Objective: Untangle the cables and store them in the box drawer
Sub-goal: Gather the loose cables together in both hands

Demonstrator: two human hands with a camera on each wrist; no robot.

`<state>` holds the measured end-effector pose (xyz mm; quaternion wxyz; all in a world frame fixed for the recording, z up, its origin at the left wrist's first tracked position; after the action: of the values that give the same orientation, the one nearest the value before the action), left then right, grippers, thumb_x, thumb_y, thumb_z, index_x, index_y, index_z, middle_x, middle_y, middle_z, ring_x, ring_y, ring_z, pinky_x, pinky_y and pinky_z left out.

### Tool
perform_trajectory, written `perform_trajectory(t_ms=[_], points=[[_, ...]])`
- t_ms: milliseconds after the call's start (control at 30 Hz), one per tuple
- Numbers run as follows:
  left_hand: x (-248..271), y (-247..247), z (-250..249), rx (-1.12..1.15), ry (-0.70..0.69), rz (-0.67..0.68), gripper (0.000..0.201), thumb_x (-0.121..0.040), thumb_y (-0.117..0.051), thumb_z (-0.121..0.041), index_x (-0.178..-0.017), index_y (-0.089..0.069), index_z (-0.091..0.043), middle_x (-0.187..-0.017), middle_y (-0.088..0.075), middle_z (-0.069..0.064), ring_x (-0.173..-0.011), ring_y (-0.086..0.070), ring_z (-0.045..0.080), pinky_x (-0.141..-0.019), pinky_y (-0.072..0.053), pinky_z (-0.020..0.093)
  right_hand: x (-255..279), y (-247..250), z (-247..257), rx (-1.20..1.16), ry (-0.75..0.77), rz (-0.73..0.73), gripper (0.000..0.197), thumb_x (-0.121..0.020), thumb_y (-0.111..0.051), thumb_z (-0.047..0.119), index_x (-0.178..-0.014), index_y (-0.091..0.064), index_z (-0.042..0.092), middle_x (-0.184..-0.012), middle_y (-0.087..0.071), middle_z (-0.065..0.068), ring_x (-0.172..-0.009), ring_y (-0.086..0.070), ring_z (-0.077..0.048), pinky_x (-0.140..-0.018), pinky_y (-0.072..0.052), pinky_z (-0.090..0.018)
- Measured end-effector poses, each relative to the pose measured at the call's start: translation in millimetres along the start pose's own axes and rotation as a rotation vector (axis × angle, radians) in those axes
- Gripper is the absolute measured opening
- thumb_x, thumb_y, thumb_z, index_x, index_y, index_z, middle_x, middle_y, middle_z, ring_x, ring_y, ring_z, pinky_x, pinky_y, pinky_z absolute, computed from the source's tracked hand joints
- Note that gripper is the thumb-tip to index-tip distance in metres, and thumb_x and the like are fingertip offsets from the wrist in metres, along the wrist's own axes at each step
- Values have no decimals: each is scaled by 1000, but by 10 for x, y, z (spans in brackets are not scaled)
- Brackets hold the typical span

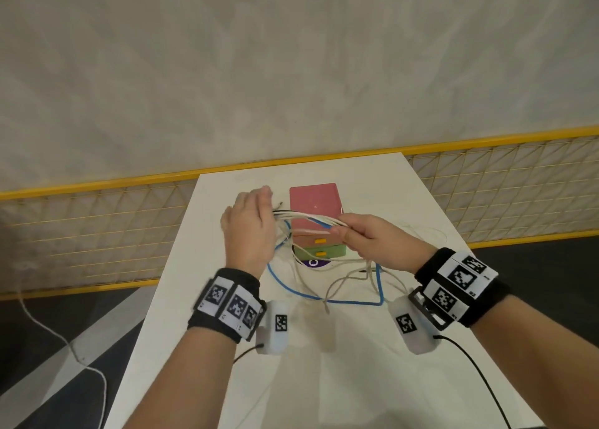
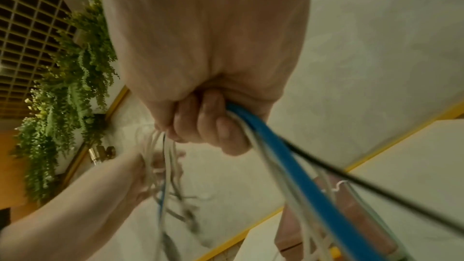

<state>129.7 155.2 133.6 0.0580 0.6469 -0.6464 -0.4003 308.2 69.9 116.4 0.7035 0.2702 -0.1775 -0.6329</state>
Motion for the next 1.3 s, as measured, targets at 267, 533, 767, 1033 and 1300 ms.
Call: perform_trajectory(t_ms=[267,533,767,1033,1300], points=[[393,-514,-346,168,-89,249,70,-95,-23,-60,-54,-55,-12,-53,-57,3,-56,-57,21,-59,-48,39,-70,-197,71,-53,53,68,31,-99,-45,20,-72,-52,4,-60,-41,7,-55,-36,-5,-55,-32,-17],[60,-134,-235,-43,-26,128,69,-100,-34,-50,-41,-33,-14,-39,-35,1,-44,-39,24,-49,-26,33,27,35,-156,-177,-57,129,33,-97,-46,29,-83,-55,2,-59,-37,0,-51,-34,-12,-50,-33,-24],[-61,-16,125,-100,160,99,64,-101,-31,-50,-51,-49,-15,-55,-56,6,-59,-55,29,-58,-42,36,23,156,-124,48,-4,59,24,-94,-46,36,-83,-59,19,-61,-38,6,-51,-35,-3,-50,-28,-16],[352,-399,-570,49,-287,193,47,-98,-27,-47,-112,-65,-22,-93,-69,-2,-86,-62,18,-76,-46,32,-226,-27,181,194,135,17,28,-93,-54,15,-65,-55,19,-54,-49,4,-51,-43,-4,-52,-34,-18],[17,-176,-283,-145,-114,108,65,-98,-35,-54,-46,-34,-15,-41,-36,0,-48,-42,27,-50,-30,33,-93,209,-180,301,67,52,22,-92,-49,47,-88,-55,26,-66,-56,8,-59,-50,-6,-57,-38,-28]])
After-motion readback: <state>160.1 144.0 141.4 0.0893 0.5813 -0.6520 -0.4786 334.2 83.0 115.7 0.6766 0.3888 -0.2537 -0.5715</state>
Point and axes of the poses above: each hand's wrist, its own x-axis away from the middle knuckle, its own y-axis out of the back of the hand, z = x × y, the point moved 6 cm from there along -x, towards the middle knuckle
